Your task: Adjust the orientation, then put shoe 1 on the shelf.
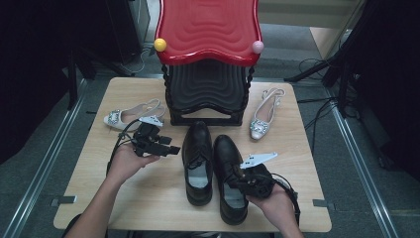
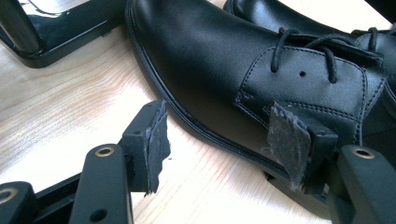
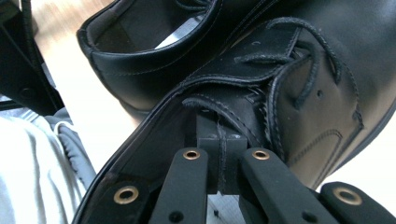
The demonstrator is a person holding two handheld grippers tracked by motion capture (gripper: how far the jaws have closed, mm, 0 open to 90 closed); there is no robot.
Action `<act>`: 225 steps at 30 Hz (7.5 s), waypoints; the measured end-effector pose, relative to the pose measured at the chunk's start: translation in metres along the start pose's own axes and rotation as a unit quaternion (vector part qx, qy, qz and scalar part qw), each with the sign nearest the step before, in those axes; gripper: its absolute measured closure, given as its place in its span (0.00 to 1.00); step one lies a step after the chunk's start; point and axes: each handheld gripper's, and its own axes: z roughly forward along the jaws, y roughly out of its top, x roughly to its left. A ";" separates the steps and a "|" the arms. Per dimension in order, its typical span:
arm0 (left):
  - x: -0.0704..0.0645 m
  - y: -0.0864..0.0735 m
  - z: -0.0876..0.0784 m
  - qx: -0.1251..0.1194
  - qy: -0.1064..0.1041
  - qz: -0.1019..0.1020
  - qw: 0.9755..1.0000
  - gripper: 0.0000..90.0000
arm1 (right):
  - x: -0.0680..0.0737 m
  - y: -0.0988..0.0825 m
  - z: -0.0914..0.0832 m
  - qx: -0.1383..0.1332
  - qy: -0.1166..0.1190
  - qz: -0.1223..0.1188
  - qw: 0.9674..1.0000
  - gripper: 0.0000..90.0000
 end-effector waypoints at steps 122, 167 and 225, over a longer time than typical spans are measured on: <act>-0.018 -0.011 -0.002 0.002 -0.015 0.004 1.000 0.50 | -0.006 0.046 -0.006 0.026 -0.021 0.052 0.998 0.67; 0.015 -0.007 -0.019 -0.030 0.017 -0.016 0.999 0.44 | -0.039 0.055 -0.006 0.073 0.043 0.109 0.990 0.92; 0.013 -0.007 -0.012 -0.020 -0.010 -0.006 1.000 0.46 | -0.068 0.211 0.027 -0.210 -0.181 0.209 0.938 0.91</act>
